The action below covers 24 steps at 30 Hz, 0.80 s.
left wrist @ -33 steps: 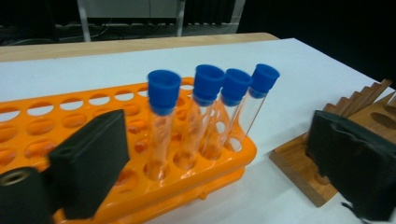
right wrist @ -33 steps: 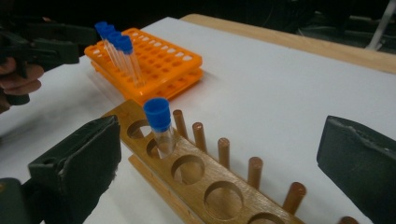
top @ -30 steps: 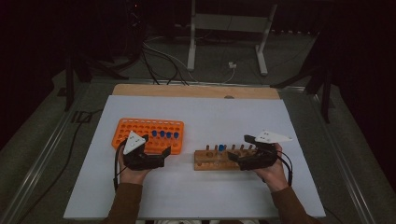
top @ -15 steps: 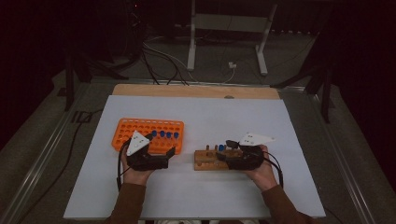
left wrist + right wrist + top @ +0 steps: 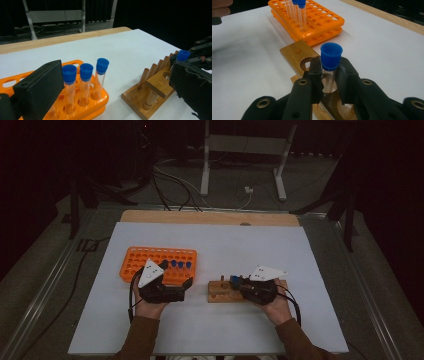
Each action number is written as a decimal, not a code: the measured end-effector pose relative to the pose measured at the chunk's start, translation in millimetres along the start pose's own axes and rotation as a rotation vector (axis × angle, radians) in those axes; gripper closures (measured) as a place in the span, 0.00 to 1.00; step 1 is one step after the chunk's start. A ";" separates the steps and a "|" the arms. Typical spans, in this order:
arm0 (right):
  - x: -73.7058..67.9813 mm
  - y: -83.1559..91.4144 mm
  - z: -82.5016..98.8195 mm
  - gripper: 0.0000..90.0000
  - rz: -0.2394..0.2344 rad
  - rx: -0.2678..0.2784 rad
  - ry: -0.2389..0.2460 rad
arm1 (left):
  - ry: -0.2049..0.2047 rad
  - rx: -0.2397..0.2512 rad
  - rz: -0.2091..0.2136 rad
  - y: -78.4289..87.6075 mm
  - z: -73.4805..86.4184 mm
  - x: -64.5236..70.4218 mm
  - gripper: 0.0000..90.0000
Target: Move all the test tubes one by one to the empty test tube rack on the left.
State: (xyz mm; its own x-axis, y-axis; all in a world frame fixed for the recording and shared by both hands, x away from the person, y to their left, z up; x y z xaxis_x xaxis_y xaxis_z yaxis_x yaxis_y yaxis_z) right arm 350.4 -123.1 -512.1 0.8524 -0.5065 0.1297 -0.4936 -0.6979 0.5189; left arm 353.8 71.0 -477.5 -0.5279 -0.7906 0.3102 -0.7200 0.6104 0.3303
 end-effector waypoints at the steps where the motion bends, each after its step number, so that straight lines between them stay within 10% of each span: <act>1: -0.4 -0.1 0.0 0.85 -0.004 -0.001 0.001 | -0.004 -0.001 0.001 -0.4 -0.2 1.1 0.01; 24: 9.2 23.1 -35.0 0.85 0.007 0.065 -0.010 | -0.062 -0.048 0.075 -23.2 -7.2 37.7 0.02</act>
State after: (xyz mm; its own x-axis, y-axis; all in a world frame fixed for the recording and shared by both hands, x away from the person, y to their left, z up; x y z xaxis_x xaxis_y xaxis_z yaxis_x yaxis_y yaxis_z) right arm 352.9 -126.2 -469.4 0.8472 -0.5166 0.1245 -0.5102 -0.7253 0.4622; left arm 353.8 27.4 -467.0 -0.6073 -0.7433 0.2805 -0.6559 0.6683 0.3508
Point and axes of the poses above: each handheld gripper's, and its own axes: y roughly backward along the jaws, z roughly out of its underside, x roughly to its right, the point moved 10 cm from there along -y, roughly forward along the jaws, and after that the axes turned 11 degrees about y, right-handed, at the moved point
